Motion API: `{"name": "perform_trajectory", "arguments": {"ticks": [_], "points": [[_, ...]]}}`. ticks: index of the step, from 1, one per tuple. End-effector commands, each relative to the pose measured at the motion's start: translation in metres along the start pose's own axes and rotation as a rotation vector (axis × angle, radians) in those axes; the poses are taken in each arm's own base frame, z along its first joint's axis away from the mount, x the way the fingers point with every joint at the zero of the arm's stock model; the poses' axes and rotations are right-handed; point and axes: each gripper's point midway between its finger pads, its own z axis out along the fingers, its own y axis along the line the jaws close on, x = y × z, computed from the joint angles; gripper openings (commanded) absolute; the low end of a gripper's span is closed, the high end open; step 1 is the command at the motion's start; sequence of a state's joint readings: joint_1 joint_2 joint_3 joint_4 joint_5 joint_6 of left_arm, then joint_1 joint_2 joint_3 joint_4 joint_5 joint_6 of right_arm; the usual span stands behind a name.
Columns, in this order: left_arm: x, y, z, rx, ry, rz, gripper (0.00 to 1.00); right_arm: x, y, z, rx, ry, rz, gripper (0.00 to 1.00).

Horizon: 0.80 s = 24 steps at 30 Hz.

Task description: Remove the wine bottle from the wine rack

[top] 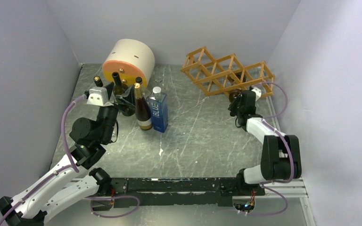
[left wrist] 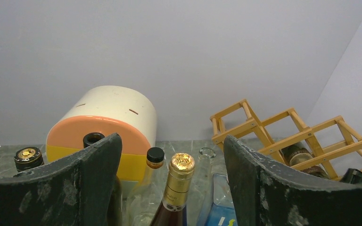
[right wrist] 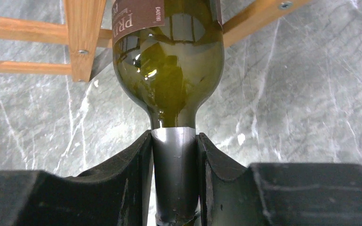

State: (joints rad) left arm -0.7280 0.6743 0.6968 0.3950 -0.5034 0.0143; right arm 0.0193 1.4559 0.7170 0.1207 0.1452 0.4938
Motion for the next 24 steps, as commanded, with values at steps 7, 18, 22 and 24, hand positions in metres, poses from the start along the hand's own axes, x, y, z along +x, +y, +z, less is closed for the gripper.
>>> {"name": "perform_trajectory", "arguments": {"ticks": [7,18,22,24], "points": [[-0.012,-0.005,0.003,0.024,-0.018,-0.02,0.82,-0.021,0.013,-0.055,-0.151,-0.153,0.087,0.0],[-0.012,-0.001,0.003,0.005,-0.026,-0.004,0.82,-0.007,0.023,-0.12,-0.294,-0.148,0.2,0.0],[-0.007,-0.004,0.005,0.015,-0.008,-0.002,0.82,0.003,0.023,-0.138,-0.317,-0.112,0.223,0.0],[-0.004,-0.006,0.006,0.019,0.0,0.0,0.81,0.004,0.023,-0.148,-0.323,-0.098,0.236,0.0]]}}
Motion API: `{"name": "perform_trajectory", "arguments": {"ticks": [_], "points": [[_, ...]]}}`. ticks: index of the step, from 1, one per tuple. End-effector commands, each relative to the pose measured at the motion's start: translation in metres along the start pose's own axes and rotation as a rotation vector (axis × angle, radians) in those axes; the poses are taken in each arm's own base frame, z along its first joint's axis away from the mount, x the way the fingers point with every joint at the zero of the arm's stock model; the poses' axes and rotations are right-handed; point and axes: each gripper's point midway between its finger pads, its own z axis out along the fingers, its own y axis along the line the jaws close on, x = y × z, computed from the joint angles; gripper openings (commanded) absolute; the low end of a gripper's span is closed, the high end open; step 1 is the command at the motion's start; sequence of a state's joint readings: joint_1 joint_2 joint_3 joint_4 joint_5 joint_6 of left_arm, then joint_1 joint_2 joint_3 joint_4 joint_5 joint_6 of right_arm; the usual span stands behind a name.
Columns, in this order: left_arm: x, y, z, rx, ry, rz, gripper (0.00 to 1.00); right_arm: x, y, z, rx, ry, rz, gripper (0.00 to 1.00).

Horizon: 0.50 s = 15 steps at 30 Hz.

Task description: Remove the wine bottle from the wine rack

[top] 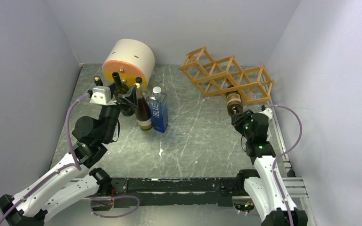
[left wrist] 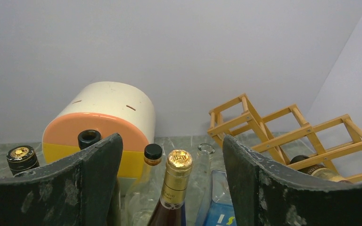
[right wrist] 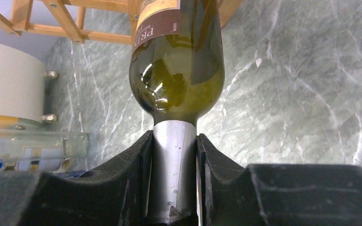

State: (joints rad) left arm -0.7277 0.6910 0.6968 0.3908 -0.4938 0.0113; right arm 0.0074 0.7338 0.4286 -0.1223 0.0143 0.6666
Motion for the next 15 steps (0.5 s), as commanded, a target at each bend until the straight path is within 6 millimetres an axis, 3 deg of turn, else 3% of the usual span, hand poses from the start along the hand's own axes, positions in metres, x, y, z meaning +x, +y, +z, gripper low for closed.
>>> {"name": "perform_trajectory", "arguments": {"ticks": [1,8,12,15], "points": [[-0.01,-0.003,0.004,0.011,-0.015,-0.007,0.81,-0.008,0.029,-0.027,-0.12,0.0,0.052,0.0],[-0.006,-0.008,0.006,0.031,0.001,-0.011,0.81,0.0,0.014,-0.056,-0.03,0.057,0.04,0.0],[-0.005,-0.011,0.007,0.041,0.008,-0.015,0.81,0.015,0.002,-0.048,-0.003,0.087,0.049,0.0],[-0.003,-0.01,0.007,0.04,0.01,-0.013,0.8,0.031,0.008,-0.039,-0.059,0.14,0.077,0.0]]}}
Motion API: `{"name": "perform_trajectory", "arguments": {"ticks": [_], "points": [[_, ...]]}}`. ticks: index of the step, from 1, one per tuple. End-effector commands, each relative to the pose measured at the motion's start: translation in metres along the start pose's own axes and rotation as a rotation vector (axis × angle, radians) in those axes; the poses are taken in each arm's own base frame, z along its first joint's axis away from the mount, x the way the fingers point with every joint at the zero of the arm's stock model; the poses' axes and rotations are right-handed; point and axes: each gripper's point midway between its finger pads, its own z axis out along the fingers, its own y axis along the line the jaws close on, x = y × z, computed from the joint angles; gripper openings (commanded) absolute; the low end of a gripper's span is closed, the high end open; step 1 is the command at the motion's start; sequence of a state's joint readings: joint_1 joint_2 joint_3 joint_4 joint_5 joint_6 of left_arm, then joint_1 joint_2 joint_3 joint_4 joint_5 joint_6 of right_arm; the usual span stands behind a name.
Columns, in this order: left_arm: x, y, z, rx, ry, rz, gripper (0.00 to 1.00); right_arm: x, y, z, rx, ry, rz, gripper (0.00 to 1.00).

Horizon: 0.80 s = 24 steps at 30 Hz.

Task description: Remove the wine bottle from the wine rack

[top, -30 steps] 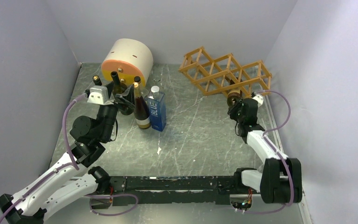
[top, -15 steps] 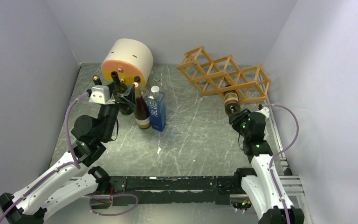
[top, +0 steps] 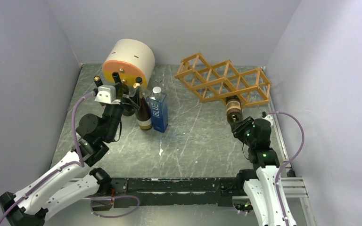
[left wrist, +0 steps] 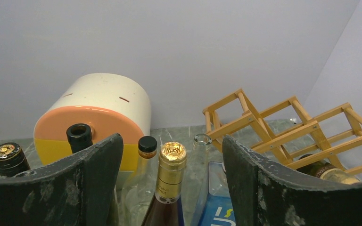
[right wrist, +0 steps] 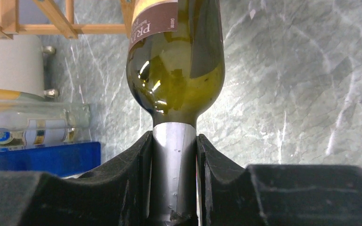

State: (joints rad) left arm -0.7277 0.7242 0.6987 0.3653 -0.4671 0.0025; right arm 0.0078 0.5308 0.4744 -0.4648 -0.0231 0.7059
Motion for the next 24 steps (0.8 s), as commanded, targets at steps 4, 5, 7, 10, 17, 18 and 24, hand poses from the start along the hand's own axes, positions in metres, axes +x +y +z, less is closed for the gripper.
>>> {"name": "perform_trajectory", "arguments": {"ticks": [4,5,7,10,17,18,24], "points": [[-0.017,-0.001,0.004,0.0,-0.033,-0.019,0.81,0.025,0.014,0.008,-0.102,0.106,0.059,0.0],[-0.017,-0.001,0.004,0.0,-0.03,-0.018,0.81,0.028,0.015,0.006,-0.102,0.128,0.059,0.0],[-0.018,-0.001,0.004,0.003,-0.035,-0.02,0.81,0.032,0.017,0.0,-0.096,0.174,0.052,0.0],[-0.022,-0.001,0.002,0.007,-0.045,-0.027,0.81,0.036,0.015,-0.012,-0.077,0.209,0.039,0.0],[-0.026,0.002,0.001,-0.005,-0.059,-0.027,0.81,0.042,0.011,-0.034,-0.075,0.227,0.011,0.0],[-0.026,0.002,0.001,-0.005,-0.057,-0.026,0.81,0.044,0.009,-0.036,-0.071,0.231,0.007,0.0],[-0.026,-0.008,0.002,0.046,-0.058,-0.028,0.85,0.043,0.016,-0.043,-0.117,0.232,-0.029,0.0]]}}
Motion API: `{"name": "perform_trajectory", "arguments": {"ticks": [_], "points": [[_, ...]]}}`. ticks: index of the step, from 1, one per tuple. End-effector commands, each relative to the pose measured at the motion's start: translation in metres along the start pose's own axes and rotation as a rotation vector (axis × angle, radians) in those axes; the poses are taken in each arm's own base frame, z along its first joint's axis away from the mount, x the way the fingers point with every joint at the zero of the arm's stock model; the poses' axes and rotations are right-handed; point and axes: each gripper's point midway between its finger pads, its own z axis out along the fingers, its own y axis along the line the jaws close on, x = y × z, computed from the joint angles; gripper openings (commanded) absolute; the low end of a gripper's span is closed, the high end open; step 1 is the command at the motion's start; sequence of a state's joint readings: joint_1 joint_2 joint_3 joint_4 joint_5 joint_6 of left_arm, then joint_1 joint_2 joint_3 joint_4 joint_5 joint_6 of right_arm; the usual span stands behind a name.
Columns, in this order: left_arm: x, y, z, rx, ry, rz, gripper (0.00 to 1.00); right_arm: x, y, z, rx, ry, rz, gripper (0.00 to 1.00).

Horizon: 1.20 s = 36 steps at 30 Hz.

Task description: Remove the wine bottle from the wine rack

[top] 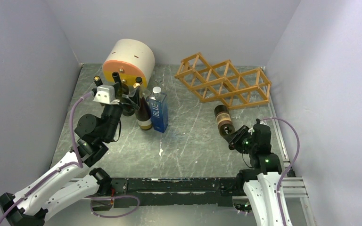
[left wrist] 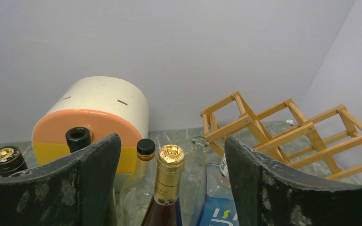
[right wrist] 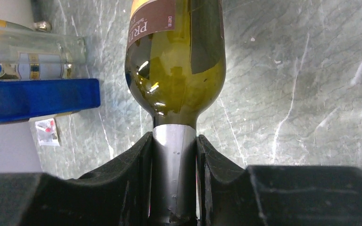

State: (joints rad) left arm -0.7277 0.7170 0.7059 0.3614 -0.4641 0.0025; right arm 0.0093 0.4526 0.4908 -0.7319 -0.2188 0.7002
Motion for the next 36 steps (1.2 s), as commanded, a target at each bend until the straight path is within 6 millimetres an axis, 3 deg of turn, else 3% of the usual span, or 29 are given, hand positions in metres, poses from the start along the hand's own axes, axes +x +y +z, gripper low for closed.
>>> {"name": "perform_trajectory", "arguments": {"ticks": [1,4,5,7,8,12,22,28,36], "points": [[-0.021,-0.015,0.003,0.081,-0.049,-0.021,0.89,-0.009,0.021,-0.013,-0.082,-0.015,-0.065,0.0],[-0.023,-0.041,0.0,0.23,-0.057,-0.02,0.95,-0.003,0.027,-0.014,-0.112,0.046,-0.113,0.0],[-0.024,-0.052,-0.001,0.287,-0.062,-0.02,0.94,-0.001,0.03,-0.014,-0.124,0.072,-0.134,0.0],[-0.024,-0.072,-0.005,0.398,-0.069,-0.023,0.8,0.005,0.036,-0.017,-0.159,0.124,-0.175,0.0],[-0.023,-0.081,-0.006,0.444,-0.06,-0.032,0.77,0.007,0.038,-0.018,-0.176,0.143,-0.209,0.0],[-0.012,-0.115,-0.013,0.629,-0.03,-0.065,0.81,0.015,0.057,-0.025,-0.294,0.203,-0.237,0.0],[0.015,-0.197,-0.066,0.978,-0.008,-0.011,0.84,0.024,0.077,-0.052,-0.402,0.278,-0.296,0.0],[0.059,-0.242,-0.104,1.174,0.08,0.125,0.92,0.034,0.08,-0.061,-0.442,0.32,-0.302,0.0],[0.151,-0.278,-0.139,1.319,0.321,0.384,0.99,0.041,0.083,-0.065,-0.47,0.347,-0.319,0.0]]}}
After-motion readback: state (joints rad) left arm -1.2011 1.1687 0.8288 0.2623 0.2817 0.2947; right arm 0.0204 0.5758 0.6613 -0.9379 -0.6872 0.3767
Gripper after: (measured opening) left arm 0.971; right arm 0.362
